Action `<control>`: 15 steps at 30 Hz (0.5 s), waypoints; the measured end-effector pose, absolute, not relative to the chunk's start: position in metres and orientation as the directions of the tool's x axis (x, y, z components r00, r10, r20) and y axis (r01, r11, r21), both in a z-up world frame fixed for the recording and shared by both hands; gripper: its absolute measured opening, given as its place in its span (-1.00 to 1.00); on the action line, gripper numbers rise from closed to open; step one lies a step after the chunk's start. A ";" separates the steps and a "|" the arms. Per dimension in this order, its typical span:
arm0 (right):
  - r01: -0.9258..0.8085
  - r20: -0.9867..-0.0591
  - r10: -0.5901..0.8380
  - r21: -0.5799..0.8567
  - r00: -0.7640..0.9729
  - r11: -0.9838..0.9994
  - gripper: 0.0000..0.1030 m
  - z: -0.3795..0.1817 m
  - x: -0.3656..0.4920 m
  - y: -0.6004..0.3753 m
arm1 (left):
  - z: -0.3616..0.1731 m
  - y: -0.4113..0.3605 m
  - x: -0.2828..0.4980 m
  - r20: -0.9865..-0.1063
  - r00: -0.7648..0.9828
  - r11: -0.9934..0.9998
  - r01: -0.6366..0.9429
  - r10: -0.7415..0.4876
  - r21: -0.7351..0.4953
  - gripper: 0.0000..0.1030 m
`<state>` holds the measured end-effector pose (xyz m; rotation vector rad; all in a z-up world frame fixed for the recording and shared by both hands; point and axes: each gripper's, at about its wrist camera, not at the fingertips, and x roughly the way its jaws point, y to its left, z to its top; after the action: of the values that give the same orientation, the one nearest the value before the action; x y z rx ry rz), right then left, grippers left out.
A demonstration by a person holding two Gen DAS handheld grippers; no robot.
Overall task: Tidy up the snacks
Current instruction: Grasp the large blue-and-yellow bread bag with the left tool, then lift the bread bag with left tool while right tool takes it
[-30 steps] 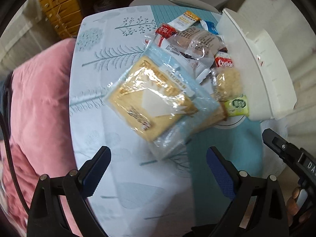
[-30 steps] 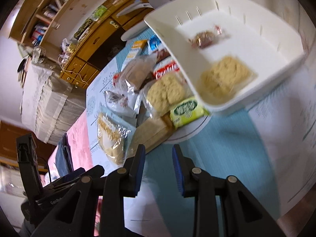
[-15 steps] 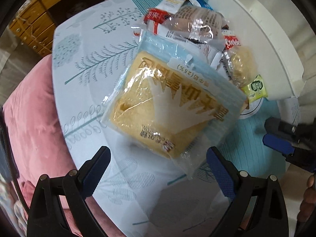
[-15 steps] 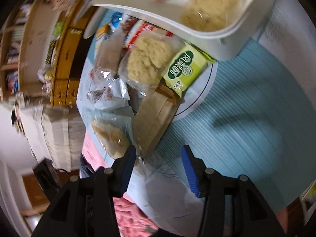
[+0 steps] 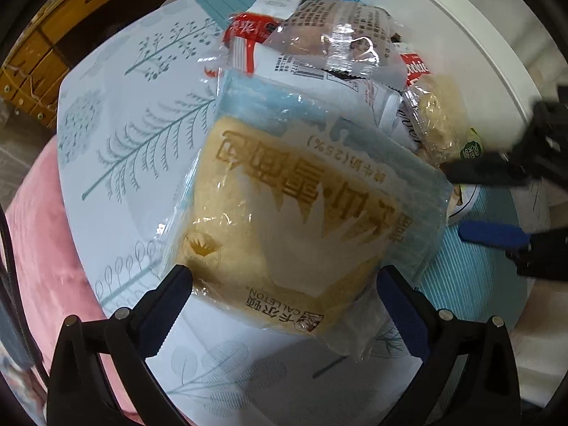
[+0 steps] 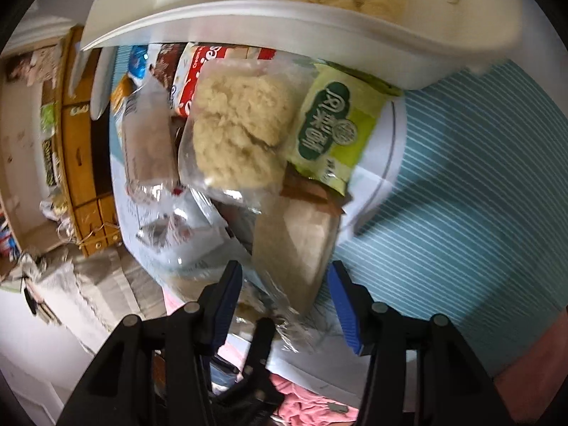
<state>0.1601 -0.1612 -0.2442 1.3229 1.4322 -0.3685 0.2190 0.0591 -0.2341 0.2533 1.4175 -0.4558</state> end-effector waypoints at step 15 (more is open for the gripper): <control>0.893 -0.920 0.393 0.179 0.003 0.412 0.09 -0.261 0.194 -0.141 | -0.237 0.052 0.206 -0.958 0.197 0.838 0.540 -0.210 -0.073 0.99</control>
<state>0.1941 -0.1410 -0.2610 1.1644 1.5923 -0.5823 0.2064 0.0522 -0.2369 0.3077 1.2701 -0.5370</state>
